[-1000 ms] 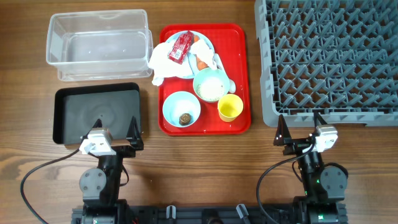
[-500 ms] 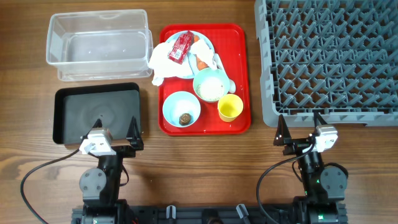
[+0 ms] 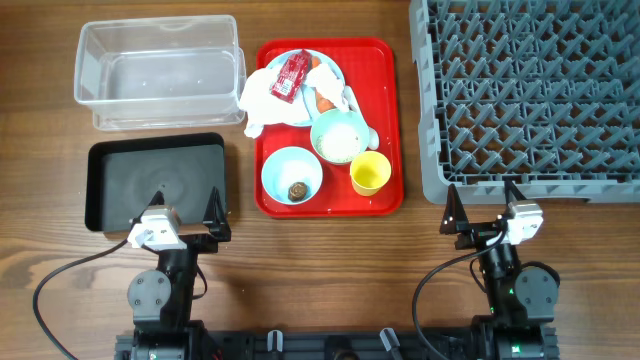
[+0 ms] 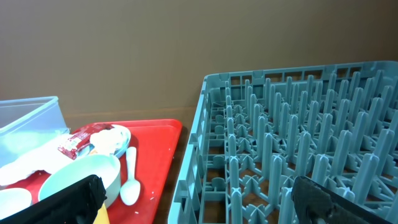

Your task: Sort waste into correct bins and load items into the dishwasher rack

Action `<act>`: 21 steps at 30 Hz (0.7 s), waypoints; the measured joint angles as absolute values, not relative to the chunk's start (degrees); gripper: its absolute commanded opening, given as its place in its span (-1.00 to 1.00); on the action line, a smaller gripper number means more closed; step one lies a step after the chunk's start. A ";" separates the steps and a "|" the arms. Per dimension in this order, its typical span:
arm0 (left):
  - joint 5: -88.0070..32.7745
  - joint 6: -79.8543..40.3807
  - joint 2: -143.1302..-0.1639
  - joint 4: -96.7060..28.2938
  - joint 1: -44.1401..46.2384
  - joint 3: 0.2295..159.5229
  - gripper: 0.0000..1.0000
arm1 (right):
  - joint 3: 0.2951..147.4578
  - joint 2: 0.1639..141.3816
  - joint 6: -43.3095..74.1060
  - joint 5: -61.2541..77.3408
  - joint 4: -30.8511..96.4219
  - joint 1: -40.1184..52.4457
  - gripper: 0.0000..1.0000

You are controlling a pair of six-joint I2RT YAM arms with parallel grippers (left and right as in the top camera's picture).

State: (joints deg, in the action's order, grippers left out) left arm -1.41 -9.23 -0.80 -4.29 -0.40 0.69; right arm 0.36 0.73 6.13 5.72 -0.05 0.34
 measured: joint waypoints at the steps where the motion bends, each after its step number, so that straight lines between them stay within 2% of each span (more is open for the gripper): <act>1: -1.41 -9.23 -0.80 -4.29 -0.40 0.69 1.00 | 0.36 0.73 6.15 5.72 -0.05 0.34 0.99; 21: -1.41 -9.21 -0.80 -4.27 -0.40 0.69 1.00 | 0.36 0.73 5.67 4.36 -0.34 0.34 0.99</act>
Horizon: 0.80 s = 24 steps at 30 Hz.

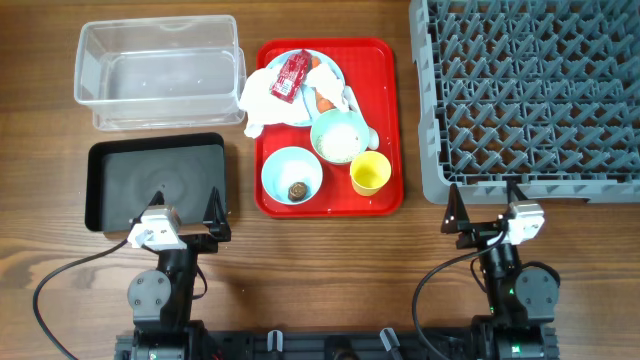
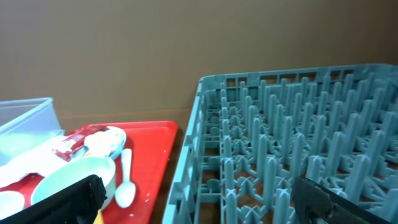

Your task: Sort waste into correct bins and load items into the dishwasher rack

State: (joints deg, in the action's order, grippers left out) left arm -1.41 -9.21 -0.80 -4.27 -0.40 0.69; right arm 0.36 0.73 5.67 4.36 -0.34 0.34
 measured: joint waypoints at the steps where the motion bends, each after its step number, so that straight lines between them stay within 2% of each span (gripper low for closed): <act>1: -1.43 -9.21 -0.80 -4.29 -0.40 0.69 1.00 | 0.36 0.73 5.65 3.99 -0.25 0.34 1.00; 6: -1.85 -9.21 -0.80 -3.88 -0.40 0.69 1.00 | 0.34 0.75 5.06 1.83 -1.08 0.34 0.99; 13: -5.72 -9.02 -0.99 -1.74 -0.40 2.42 1.00 | 0.69 0.95 4.84 1.43 -19.64 0.34 0.99; 18: -6.13 -5.52 -6.94 -9.80 -0.40 17.87 1.00 | 7.22 1.23 3.55 2.02 -19.86 0.34 0.99; 24: -6.57 -3.20 -31.53 -28.58 -0.38 46.33 1.00 | 26.09 14.70 -1.76 7.81 -14.31 0.34 1.00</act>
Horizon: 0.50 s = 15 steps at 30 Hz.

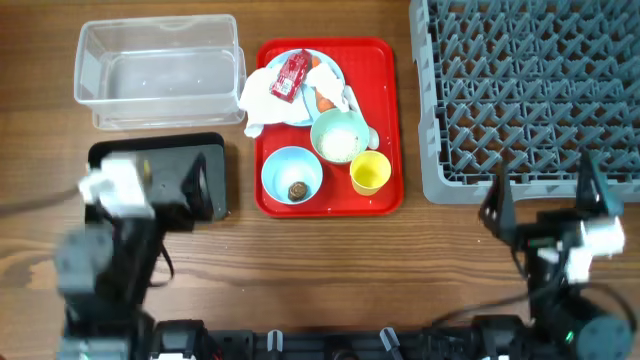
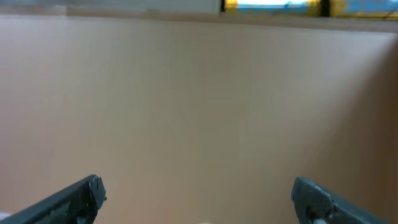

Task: Sort waste into correct bins and load items into the dishwasher rack
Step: 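Reach the left gripper to the plate and grasp the red sauce packet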

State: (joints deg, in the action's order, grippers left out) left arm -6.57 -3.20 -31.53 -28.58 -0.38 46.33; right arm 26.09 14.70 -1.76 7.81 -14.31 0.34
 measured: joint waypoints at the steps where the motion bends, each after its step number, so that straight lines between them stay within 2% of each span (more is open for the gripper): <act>1: -6.59 -3.09 -35.59 -31.40 -0.38 50.61 1.00 | 29.28 18.55 -2.31 9.30 -13.28 0.34 0.99; 6: -6.50 -0.32 -57.28 -50.72 -0.40 73.93 1.00 | 45.19 37.87 -3.55 19.84 -9.56 0.36 0.99; 12: -8.21 0.99 -82.89 -73.56 -0.38 97.08 1.00 | 63.88 58.74 -4.45 27.68 10.79 0.34 0.99; 15: -8.78 0.99 -90.52 -78.08 -0.40 100.97 1.00 | 71.18 66.46 -5.98 29.21 19.53 0.34 0.99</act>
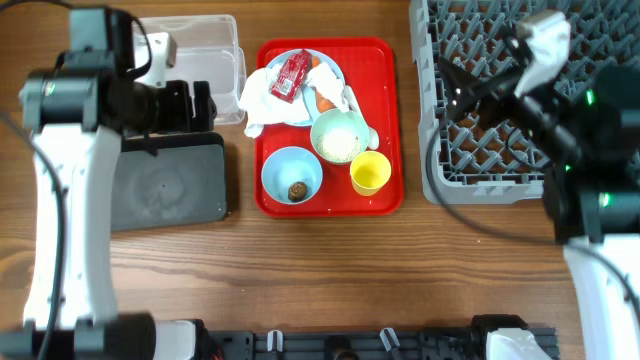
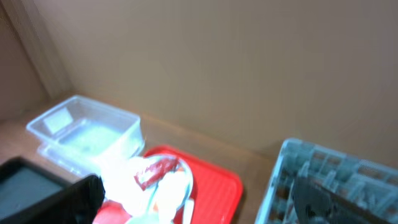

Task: Sort waste into correct bins and load items into the dishwasher rack
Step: 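Reach the left gripper to the plate and grasp the red sauce packet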

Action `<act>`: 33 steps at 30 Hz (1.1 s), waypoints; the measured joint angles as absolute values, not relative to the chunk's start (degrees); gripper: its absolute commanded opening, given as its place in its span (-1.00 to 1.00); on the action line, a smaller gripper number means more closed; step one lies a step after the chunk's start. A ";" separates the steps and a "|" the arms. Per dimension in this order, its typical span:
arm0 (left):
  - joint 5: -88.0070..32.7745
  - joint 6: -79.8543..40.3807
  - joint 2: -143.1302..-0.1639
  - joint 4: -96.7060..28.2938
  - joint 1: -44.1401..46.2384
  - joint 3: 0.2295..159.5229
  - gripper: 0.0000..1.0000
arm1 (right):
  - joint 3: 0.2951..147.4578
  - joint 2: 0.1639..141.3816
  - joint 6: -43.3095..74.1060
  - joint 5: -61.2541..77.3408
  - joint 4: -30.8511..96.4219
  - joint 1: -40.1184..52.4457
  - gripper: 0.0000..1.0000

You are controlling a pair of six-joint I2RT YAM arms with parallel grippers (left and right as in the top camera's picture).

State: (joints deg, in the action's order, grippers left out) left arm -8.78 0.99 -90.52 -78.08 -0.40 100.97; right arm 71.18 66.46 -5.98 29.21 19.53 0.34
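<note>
A red tray holds a plate with a red wrapper and a white napkin, a pale green bowl, a blue bowl with a brown scrap in it, and a yellow cup. The grey dishwasher rack stands to the right. My right gripper hangs high over the rack's left part, open and empty. The right wrist view looks down past its gripper at the tray and wrapper. My left gripper is raised between the two bins, open and empty.
A clear plastic bin sits at the back left, with a black bin in front of it. In the right wrist view the clear bin and the rack's corner flank the tray. Bare wood lies in front.
Both arms have risen much higher. The left gripper is now by the clear bin's front edge, and the right one is over the rack's left part. The right wrist view now shows the tray.
Both arms rested low at the table's front edge, grippers open, for the first two moments. Then both were lifted off their rest places, with the right wrist camera facing only the wall. Now they hang high over the bins and the rack, nothing held.
</note>
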 measured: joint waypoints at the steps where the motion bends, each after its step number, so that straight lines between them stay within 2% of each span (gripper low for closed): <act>1: -8.99 0.99 -92.58 -78.74 -0.40 101.12 1.00 | 74.70 69.65 -7.18 30.30 22.87 0.34 0.99; 6: -16.32 0.95 -97.84 -73.82 -0.40 101.19 1.00 | 77.52 75.99 -9.15 32.58 21.06 0.34 1.00; 10: -26.33 0.91 -99.07 -64.99 -0.40 101.27 0.99 | 77.54 79.46 -9.32 32.99 20.67 0.34 0.99; 14: -28.36 -5.28 -99.07 -54.28 0.84 101.49 0.99 | 77.54 80.44 -9.34 33.01 19.44 0.34 1.00; 16: -26.65 -9.61 -99.24 -49.12 3.70 102.54 0.99 | 77.62 80.44 -9.32 33.04 19.68 0.34 0.99; 24: -5.21 -14.35 -107.31 -50.09 15.92 115.77 0.99 | 77.82 80.47 -9.30 33.06 27.53 0.34 0.99; 28: 1.19 -14.59 -115.98 -49.82 18.61 115.90 0.96 | 77.82 80.47 -9.32 33.06 30.57 0.34 1.00; 33: 3.27 -16.29 -126.65 -47.22 19.46 115.85 0.93 | 77.82 80.47 -9.32 33.06 32.40 0.34 1.00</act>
